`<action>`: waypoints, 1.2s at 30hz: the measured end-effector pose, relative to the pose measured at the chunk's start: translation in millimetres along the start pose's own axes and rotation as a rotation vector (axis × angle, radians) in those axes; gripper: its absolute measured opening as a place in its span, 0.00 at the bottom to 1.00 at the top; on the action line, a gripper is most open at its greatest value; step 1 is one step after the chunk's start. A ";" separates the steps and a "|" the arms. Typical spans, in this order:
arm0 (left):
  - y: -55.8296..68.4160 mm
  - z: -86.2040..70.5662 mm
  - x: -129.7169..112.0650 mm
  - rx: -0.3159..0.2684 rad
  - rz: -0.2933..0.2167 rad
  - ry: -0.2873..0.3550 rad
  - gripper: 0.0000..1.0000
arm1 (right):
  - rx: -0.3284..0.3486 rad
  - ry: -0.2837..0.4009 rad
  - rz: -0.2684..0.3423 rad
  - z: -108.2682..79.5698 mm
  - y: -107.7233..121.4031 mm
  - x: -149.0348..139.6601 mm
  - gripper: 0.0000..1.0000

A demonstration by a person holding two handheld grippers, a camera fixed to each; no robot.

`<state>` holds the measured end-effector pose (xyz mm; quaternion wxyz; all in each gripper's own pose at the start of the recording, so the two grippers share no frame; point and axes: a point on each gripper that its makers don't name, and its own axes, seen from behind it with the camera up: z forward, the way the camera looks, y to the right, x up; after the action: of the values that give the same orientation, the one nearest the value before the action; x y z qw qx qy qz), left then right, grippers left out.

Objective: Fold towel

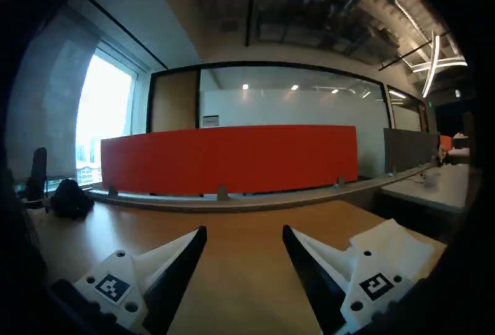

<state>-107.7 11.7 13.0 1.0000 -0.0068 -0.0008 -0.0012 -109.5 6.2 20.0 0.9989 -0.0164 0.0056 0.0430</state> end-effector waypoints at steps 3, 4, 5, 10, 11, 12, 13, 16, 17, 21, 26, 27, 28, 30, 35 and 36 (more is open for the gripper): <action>-0.2 -0.1 -0.1 0.000 0.000 0.000 0.97 | 0.001 -0.006 0.006 -0.7 -0.4 -10.0 0.95; 0.0 -0.1 -0.2 0.000 0.000 0.000 0.97 | 0.001 -0.008 0.004 -0.8 -0.3 -12.3 0.95; 0.2 -0.1 -0.2 0.000 0.000 0.000 0.97 | 0.002 -0.010 0.003 -0.9 -0.3 -14.4 0.95; 0.4 -0.1 -0.3 0.000 0.000 0.000 0.97 | 0.009 -0.014 -0.014 -1.5 -3.5 -23.0 0.95; 0.3 -0.1 -0.4 0.000 0.000 0.000 0.97 | 0.011 -0.016 -0.018 -1.7 -4.7 -25.0 0.95; 0.3 -0.1 -0.5 0.000 0.000 0.000 0.97 | 0.014 -0.018 -0.022 -1.8 -5.7 -27.0 0.95; 0.3 -0.1 -0.5 0.000 0.000 0.000 0.97 | 0.017 -0.020 -0.025 -2.0 -6.6 -29.1 0.95; 0.2 0.0 -0.6 0.000 0.000 0.000 0.97 | 0.021 -0.026 -0.034 -2.4 -7.7 -34.8 0.95; 0.2 0.0 -0.7 0.000 0.000 0.000 0.97 | 0.021 -0.027 -0.036 -2.5 -7.4 -36.5 0.95; 0.3 0.1 -0.7 0.000 0.000 0.000 0.97 | 0.022 -0.031 -0.043 -4.3 -6.7 -39.6 0.96; 0.2 0.1 -0.6 0.000 0.000 0.000 0.97 | 0.022 -0.028 -0.049 -5.0 -6.7 -39.5 0.98; 0.2 0.2 -0.6 0.000 0.000 0.000 0.97 | 0.022 -0.026 -0.050 -5.2 -6.6 -39.2 0.98; 0.1 0.2 -0.7 0.000 0.000 0.000 0.97 | 0.021 -0.024 -0.050 -5.5 -6.5 -39.0 0.98; 0.1 0.3 -0.7 0.000 0.000 0.000 0.97 | 0.021 -0.021 -0.050 -6.1 -6.3 -38.7 0.98; 0.3 0.3 -1.0 0.000 0.000 0.000 0.97 | 0.018 -0.018 -0.051 -6.8 -6.0 -37.7 0.98; 0.3 0.3 -1.1 0.000 0.000 0.000 0.97 | 0.018 -0.018 -0.051 -6.9 -6.0 -37.5 0.98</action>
<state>-108.8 12.0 13.4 1.0000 -0.0068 -0.0006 -0.0014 -146.4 -3.2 13.8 0.9998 -0.0073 -0.0035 0.0174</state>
